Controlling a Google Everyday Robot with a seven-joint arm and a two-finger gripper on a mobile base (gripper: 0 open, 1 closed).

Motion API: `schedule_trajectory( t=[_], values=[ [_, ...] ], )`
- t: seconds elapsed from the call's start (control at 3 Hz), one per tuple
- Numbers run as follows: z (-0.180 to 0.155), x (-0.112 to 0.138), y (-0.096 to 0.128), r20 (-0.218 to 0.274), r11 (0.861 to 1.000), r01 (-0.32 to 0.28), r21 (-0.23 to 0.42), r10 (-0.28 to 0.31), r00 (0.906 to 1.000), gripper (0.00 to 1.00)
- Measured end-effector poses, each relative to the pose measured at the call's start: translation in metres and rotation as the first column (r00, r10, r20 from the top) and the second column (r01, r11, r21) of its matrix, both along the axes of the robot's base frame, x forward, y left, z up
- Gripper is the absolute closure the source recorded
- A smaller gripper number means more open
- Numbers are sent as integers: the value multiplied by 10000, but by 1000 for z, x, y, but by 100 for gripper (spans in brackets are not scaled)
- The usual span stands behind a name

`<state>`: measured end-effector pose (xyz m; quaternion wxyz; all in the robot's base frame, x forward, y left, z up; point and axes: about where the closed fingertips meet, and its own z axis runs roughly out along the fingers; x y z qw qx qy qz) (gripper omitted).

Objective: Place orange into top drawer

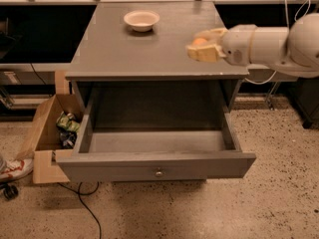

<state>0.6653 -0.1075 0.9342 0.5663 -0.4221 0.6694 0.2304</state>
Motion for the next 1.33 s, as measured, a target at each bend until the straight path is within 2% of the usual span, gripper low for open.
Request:
schedule_trajectory(
  t=[0.33, 0.67, 1.0, 1.33],
  values=[
    [-51, -47, -2, -1217, 9974, 74, -719, -161, 9924, 100],
    [-119, -82, 6, -2568, 9942, -38, -1076, -241, 9662, 100],
    [-140, -94, 14, -2970, 9930, -249, -1157, -107, 9548, 100],
    [-140, -94, 14, -2970, 9930, -249, -1157, -107, 9548, 100]
  ],
)
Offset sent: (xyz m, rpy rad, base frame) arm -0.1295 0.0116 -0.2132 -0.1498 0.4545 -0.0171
